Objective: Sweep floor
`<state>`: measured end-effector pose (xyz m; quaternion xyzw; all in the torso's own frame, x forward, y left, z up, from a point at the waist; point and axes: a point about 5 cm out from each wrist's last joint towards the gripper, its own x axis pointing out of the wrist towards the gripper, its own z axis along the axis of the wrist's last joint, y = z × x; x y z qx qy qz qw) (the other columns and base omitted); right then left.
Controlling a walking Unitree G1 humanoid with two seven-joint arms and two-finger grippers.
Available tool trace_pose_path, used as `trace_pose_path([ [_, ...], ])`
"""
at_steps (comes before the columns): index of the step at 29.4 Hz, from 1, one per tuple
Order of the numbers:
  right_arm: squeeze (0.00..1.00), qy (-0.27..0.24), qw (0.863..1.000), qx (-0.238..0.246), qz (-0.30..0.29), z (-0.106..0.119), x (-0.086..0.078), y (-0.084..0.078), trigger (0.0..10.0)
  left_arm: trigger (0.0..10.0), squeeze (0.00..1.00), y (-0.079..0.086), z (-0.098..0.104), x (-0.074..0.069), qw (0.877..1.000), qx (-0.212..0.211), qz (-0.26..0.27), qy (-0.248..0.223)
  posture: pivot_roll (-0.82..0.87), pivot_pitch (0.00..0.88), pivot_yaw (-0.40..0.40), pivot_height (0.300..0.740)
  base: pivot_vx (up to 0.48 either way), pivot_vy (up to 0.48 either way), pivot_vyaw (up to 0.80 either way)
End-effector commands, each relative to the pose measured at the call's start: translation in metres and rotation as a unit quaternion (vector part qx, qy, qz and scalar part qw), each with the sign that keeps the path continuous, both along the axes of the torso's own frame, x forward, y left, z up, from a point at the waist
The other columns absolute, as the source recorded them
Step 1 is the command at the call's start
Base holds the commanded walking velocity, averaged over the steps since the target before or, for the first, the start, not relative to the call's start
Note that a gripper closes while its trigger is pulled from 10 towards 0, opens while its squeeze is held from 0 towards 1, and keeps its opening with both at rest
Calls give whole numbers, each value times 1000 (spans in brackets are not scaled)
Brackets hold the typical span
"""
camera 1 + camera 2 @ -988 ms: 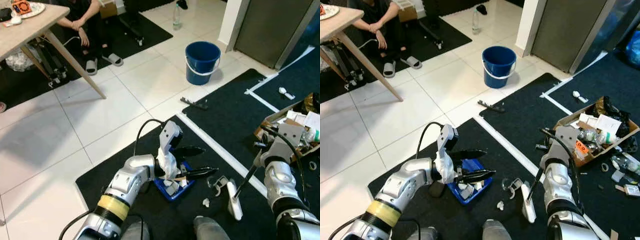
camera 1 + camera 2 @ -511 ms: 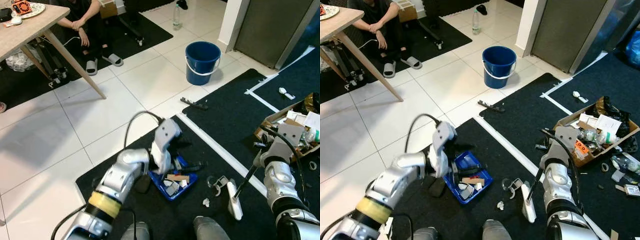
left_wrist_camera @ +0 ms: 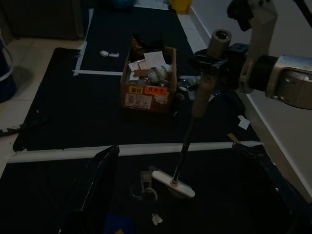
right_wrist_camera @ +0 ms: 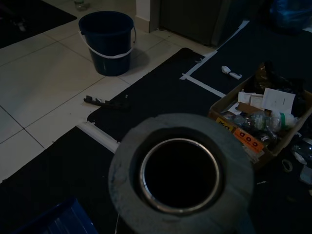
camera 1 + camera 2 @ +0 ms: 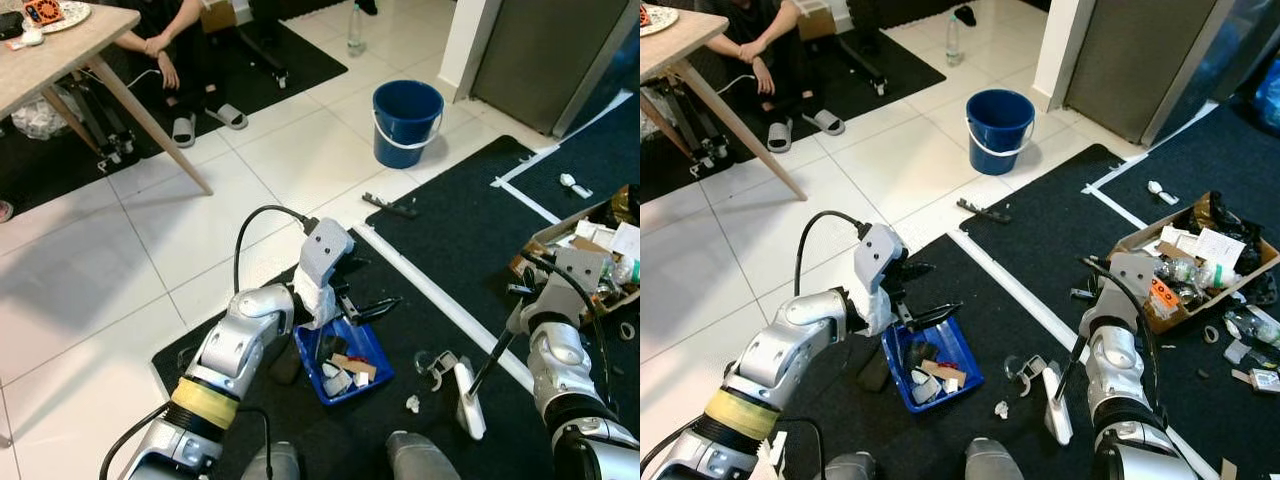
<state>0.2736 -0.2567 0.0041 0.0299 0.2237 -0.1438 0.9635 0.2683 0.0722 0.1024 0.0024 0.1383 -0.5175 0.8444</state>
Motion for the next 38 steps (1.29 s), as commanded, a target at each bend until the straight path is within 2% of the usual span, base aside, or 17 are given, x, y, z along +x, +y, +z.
trace_pose_path([
  [1,0,57,997,45,-14,-26,-21,9,10000,10000,0,2,-1,3,1000,8,18,-2,55,63,31,740,0,0,0],
  [2,0,57,997,45,-14,-26,-21,10,10000,10000,0,4,3,9,999,5,38,-17,55,63,31,740,0,0,0],
  [7,0,57,997,46,-13,-27,-21,11,10000,10000,0,8,17,21,996,-7,73,-50,54,65,32,740,0,0,0],
  [12,0,56,997,48,-13,-27,-22,11,10000,10000,0,5,33,24,994,-33,78,-64,52,64,34,740,0,0,0],
  [15,0,56,997,49,-13,-27,-21,11,10000,10000,0,2,45,24,991,-73,83,-71,55,64,33,740,0,0,0],
  [19,0,56,997,49,-12,-27,-21,12,10000,10000,0,1,46,25,991,-78,83,-69,53,64,34,740,0,0,0],
  [22,0,57,997,48,-11,-27,-21,11,10000,10000,0,-3,39,14,996,-71,42,-31,52,63,33,740,0,0,0],
  [23,0,57,997,48,-11,-27,-21,11,10000,10000,0,-3,39,14,996,-71,42,-31,52,63,33,740,0,0,0],
  [25,0,57,997,48,-11,-26,-21,11,10000,10000,0,-6,33,2,998,-57,7,-12,53,65,32,740,0,0,0],
  [28,0,57,997,47,-11,-26,-21,10,10000,10000,0,-7,31,-2,999,-52,-5,-6,53,66,32,740,0,0,0],
  [33,0,60,997,48,-10,-27,-22,11,10000,10000,0,-8,25,-23,997,-25,-70,32,55,70,29,740,0,0,0],
  [38,0,61,997,48,-10,-28,-23,10,10000,10000,0,-7,21,-30,995,-9,-92,44,55,70,29,740,0,0,0],
])
